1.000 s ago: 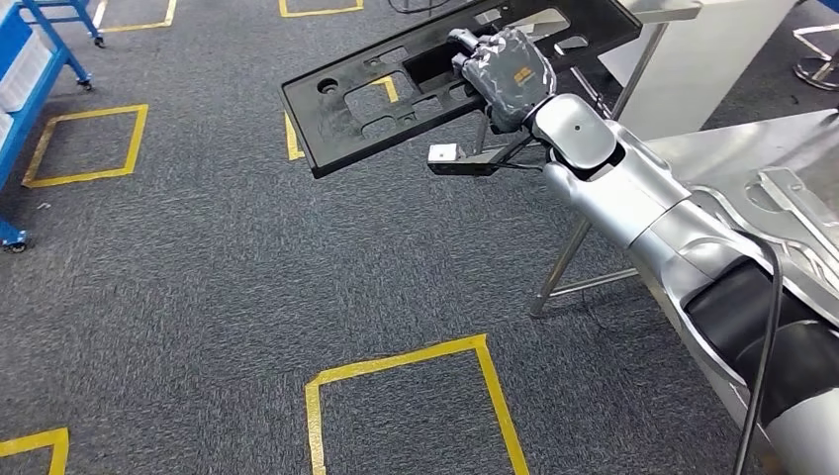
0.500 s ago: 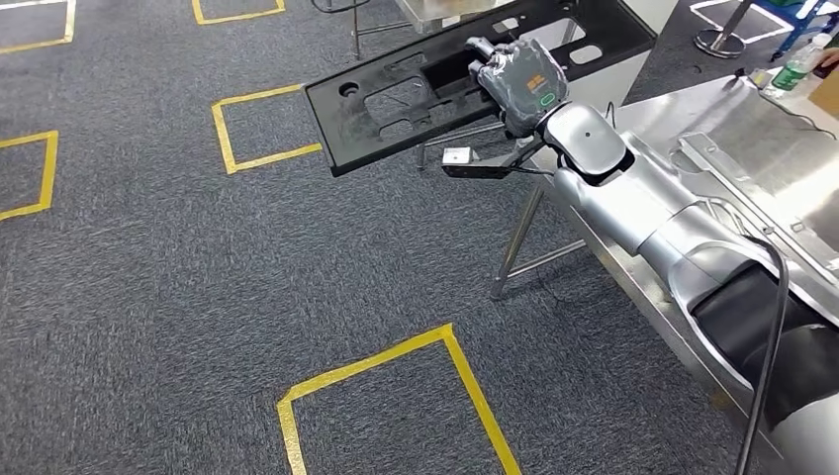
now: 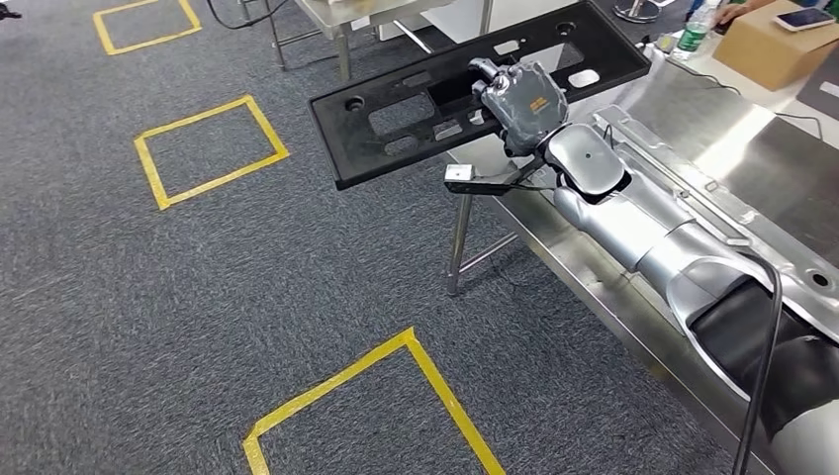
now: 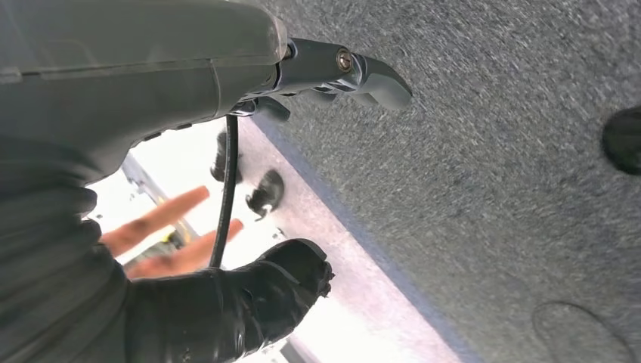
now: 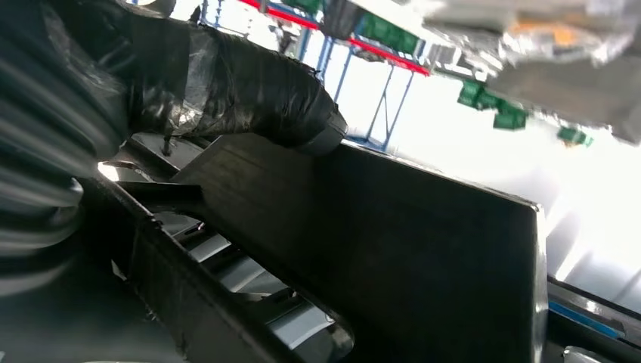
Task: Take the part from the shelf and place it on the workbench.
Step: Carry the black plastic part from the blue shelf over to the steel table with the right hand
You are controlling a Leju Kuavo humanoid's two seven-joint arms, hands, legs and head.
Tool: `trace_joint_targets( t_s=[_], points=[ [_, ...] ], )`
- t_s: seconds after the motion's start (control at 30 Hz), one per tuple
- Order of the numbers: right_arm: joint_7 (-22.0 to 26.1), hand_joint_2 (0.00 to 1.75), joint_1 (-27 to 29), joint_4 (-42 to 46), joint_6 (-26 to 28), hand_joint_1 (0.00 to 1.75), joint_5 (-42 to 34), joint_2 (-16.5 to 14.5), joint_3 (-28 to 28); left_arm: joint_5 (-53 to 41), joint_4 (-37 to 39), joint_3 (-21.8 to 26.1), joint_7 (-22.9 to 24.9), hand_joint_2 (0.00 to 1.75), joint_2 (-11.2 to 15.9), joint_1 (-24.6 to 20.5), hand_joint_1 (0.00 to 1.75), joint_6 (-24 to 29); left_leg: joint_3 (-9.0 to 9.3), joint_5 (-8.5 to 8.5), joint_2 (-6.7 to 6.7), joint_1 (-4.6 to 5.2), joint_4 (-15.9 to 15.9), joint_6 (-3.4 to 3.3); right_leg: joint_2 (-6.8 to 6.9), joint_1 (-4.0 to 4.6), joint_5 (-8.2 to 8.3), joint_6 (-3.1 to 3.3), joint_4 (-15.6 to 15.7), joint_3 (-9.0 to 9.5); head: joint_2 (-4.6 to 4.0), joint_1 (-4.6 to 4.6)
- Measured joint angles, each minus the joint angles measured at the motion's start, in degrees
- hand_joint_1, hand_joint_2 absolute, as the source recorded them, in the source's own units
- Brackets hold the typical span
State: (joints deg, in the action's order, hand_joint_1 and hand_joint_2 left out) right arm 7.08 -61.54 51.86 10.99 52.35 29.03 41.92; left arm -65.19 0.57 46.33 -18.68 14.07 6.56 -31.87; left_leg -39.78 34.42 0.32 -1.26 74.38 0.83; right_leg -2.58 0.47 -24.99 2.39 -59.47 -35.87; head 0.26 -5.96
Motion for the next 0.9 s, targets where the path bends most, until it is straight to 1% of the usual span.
trace_joint_targets(
  t_s=[0.03,0.07,0.1,0.13,0.17,0.2,0.27,0.3,0.33,0.37,0.4,0.43,0.47,0.5,0.53,0.57,0.6,0.63,0.67,0.7,0.73,0.77,0.8,0.83,0.87,0.9],
  points=[
    [0.00,1.75,0.27,0.03,0.00,1.75,0.00,-0.07,-0.03,-0.03,0.00,0.01,-0.01,1.75,0.00,0.02,0.00,-0.04,0.16,-2.12,-0.20,0.16,-1.89,-0.34,-0.81,0.13,-0.18,0.08,-0.16,0.13,0.00,0.00],
    [0.00,1.75,0.42,0.07,0.00,1.75,0.00,-0.13,-0.07,-0.01,0.00,0.02,-0.01,1.75,0.04,0.03,0.00,-0.09,1.09,-4.81,-0.82,0.34,-5.47,-0.75,-1.61,0.19,-0.39,0.09,-0.36,0.25,0.00,0.00],
    [-0.01,1.75,0.53,0.09,-0.01,1.75,0.00,-0.18,-0.13,0.01,0.00,0.03,-0.01,1.75,0.14,0.03,0.00,-0.13,2.25,-6.81,-2.00,0.44,-8.92,-1.20,-2.33,0.24,-0.59,0.00,-0.55,0.25,0.00,-0.01],
    [-0.02,1.75,0.61,0.10,-0.02,1.75,-0.01,-0.21,-0.18,0.05,0.00,0.04,-0.01,1.75,0.23,0.08,0.00,-0.16,3.33,-8.07,-3.04,0.51,-11.89,-1.54,-3.00,0.21,-0.75,-0.15,-0.75,0.18,0.00,-0.01],
    [-0.03,1.75,0.75,0.09,-0.04,1.75,-0.01,-0.21,-0.25,0.10,0.00,0.05,0.01,1.75,0.35,0.10,0.00,-0.19,4.05,-8.56,-3.81,0.61,-13.65,-1.78,-3.64,0.08,-0.80,-0.40,-0.84,0.05,0.01,-0.03],
    [-0.04,1.75,0.92,0.08,-0.06,1.75,-0.01,-0.21,-0.31,0.14,0.00,0.07,0.02,1.75,0.43,0.10,0.00,-0.21,4.41,-8.32,-4.07,0.65,-14.13,-1.93,-4.20,-0.09,-0.77,-0.66,-0.82,-0.11,0.01,-0.02],
    [-0.03,1.75,1.20,0.10,-0.08,1.75,-0.01,-0.17,-0.46,0.16,0.00,0.09,0.04,1.75,0.61,0.02,0.00,-0.23,4.77,-8.33,-3.23,0.78,-14.68,-2.08,-5.19,-0.44,-0.55,-1.17,-0.55,-0.24,0.01,0.00],
    [-0.02,1.75,1.31,0.14,-0.08,1.75,0.00,-0.13,-0.57,0.16,-0.01,0.10,0.04,1.75,0.67,-0.08,0.00,-0.24,5.07,-8.51,-2.71,0.65,-15.24,-2.26,-5.01,-0.43,-0.60,-1.37,-0.49,-0.24,0.01,0.01],
    [-0.02,1.75,1.30,0.18,-0.08,1.75,0.00,-0.08,-0.73,0.15,-0.01,0.11,0.03,1.75,0.72,-0.14,0.00,-0.25,5.45,-8.71,-2.15,0.54,-15.93,-2.47,-3.92,-0.30,-0.96,-1.59,-0.85,-0.36,0.01,-0.07],
    [-0.03,1.75,1.21,0.21,-0.07,1.75,0.00,-0.04,-0.88,0.16,-0.02,0.13,0.02,1.75,0.71,-0.16,0.00,-0.26,5.86,-8.92,-1.46,0.42,-16.60,-2.67,-2.39,-0.20,-1.84,-1.85,-2.15,-0.96,0.01,-0.13],
    [-0.03,1.75,1.13,0.24,-0.07,1.75,0.00,-0.02,-1.00,0.18,-0.02,0.16,0.00,1.75,0.68,-0.13,0.00,-0.28,6.21,-9.03,-0.79,0.33,-17.11,-2.82,-0.56,-0.23,-3.19,-2.11,-4.55,-2.07,0.01,-0.17],
    [-0.04,1.75,1.07,0.24,-0.07,1.75,-0.01,-0.03,-1.07,0.19,-0.02,0.18,-0.01,1.75,0.64,-0.06,0.00,-0.31,6.44,-8.97,-0.15,0.31,-17.28,-2.90,0.85,-0.37,-4.74,-2.42,-7.82,-3.70,0.01,-0.24],
    [-0.04,1.75,1.15,0.24,-0.06,1.75,-0.01,-0.05,-1.07,0.20,-0.02,0.20,-0.01,1.75,0.59,-0.01,0.00,-0.32,6.60,-8.84,0.53,0.25,-17.30,-2.89,1.49,-0.71,-6.05,-2.74,-11.29,-5.52,0.01,-0.21],
    [-0.03,1.75,1.32,0.24,-0.07,1.75,-0.01,-0.07,-1.07,0.20,-0.02,0.21,0.00,1.75,0.54,0.01,0.00,-0.33,6.77,-8.65,1.17,0.16,-17.28,-2.83,1.82,-1.07,-6.58,-3.07,-13.75,-6.88,0.01,-0.23],
    [-0.03,1.75,1.49,0.23,-0.08,1.75,0.00,-0.07,-1.07,0.20,-0.02,0.21,0.01,1.75,0.49,0.01,0.00,-0.33,6.98,-8.42,1.83,0.02,-17.23,-2.68,2.08,-1.44,-6.05,-3.45,-14.41,-7.40,0.01,-0.23],
    [-0.02,1.75,1.60,0.23,-0.08,1.75,0.00,-0.07,-1.08,0.20,-0.02,0.21,0.01,1.75,0.42,0.00,0.00,-0.33,7.25,-8.13,2.48,-0.15,-17.13,-2.46,2.46,-1.77,-4.45,-3.83,-12.84,-6.77,0.01,-0.21],
    [-0.03,1.75,1.62,0.25,-0.08,1.75,0.00,-0.07,-1.09,0.21,-0.02,0.22,0.01,1.75,0.37,0.00,0.00,-0.33,7.58,-7.76,3.11,-0.34,-16.97,-2.15,3.19,-2.03,-2.16,-4.19,-9.43,-5.17,0.00,-0.23],
    [-0.03,1.75,1.58,0.26,-0.08,1.75,0.00,-0.07,-1.10,0.21,-0.02,0.22,0.00,1.75,0.37,-0.01,0.00,-0.32,7.90,-7.35,3.68,-0.44,-16.81,-1.73,4.53,-1.99,-0.45,-4.53,-5.66,-3.31,0.00,-0.24],
    [-0.03,1.75,1.49,0.27,-0.08,1.75,-0.01,-0.09,-1.12,0.21,-0.02,0.23,-0.01,1.75,0.35,-0.04,0.00,-0.32,8.15,-6.93,4.23,-0.43,-16.56,-1.26,5.64,-1.75,0.65,-4.50,-2.50,-1.80,0.01,-0.23],
    [-0.04,1.75,1.41,0.29,-0.08,1.75,-0.01,-0.10,-1.13,0.21,-0.01,0.23,-0.01,1.75,0.36,-0.04,0.00,-0.33,8.38,-6.59,4.78,-0.31,-16.42,-0.82,6.40,-1.44,0.98,-4.26,-0.66,-0.96,0.01,-0.24],
    [-0.04,1.75,1.37,0.28,-0.09,1.75,-0.01,-0.11,-1.14,0.21,-0.01,0.23,-0.01,1.75,0.36,-0.04,0.00,-0.33,8.58,-6.33,5.34,-0.15,-16.40,-0.41,6.60,-1.08,0.63,-3.87,-0.14,-0.80,0.01,-0.22],
    [-0.04,1.75,1.31,0.29,-0.09,1.75,-0.01,-0.08,-1.14,0.21,-0.01,0.23,0.00,1.75,0.32,-0.09,0.00,-0.34,8.83,-6.15,6.03,-0.08,-16.45,-0.05,5.92,-0.92,0.59,-3.27,-0.06,-0.90,0.01,-0.20],
    [-0.04,1.75,1.31,0.34,-0.08,1.75,-0.01,-0.04,-1.16,0.21,-0.02,0.23,0.01,1.75,0.33,-0.15,0.00,-0.34,9.02,-5.89,6.33,-0.14,-16.53,0.27,5.22,-1.04,0.56,-2.79,-0.05,-0.86,0.01,-0.20],
    [-0.04,1.75,1.26,0.41,-0.07,1.75,-0.01,0.01,-1.20,0.20,-0.02,0.23,0.01,1.75,0.32,-0.25,0.00,-0.33,9.07,-5.39,5.71,-0.31,-16.15,0.52,4.55,-1.14,0.56,-2.36,0.06,-0.75,0.01,-0.19],
    [-0.04,1.75,1.16,0.49,-0.05,1.75,-0.01,0.03,-1.23,0.20,-0.02,0.23,-0.01,1.75,0.32,-0.30,0.00,-0.33,8.62,-4.44,4.48,-0.46,-14.79,0.66,3.93,-1.25,0.58,-1.86,0.20,-0.59,0.02,-0.17],
    [-0.04,1.75,1.09,0.57,-0.04,1.75,-0.01,-0.02,-1.26,0.20,-0.01,0.24,-0.03,1.75,0.31,-0.31,0.00,-0.33,7.48,-3.00,2.82,-0.59,-12.25,0.69,3.37,-1.34,0.57,-1.43,0.33,-0.40,0.02,-0.16]
  ],
)
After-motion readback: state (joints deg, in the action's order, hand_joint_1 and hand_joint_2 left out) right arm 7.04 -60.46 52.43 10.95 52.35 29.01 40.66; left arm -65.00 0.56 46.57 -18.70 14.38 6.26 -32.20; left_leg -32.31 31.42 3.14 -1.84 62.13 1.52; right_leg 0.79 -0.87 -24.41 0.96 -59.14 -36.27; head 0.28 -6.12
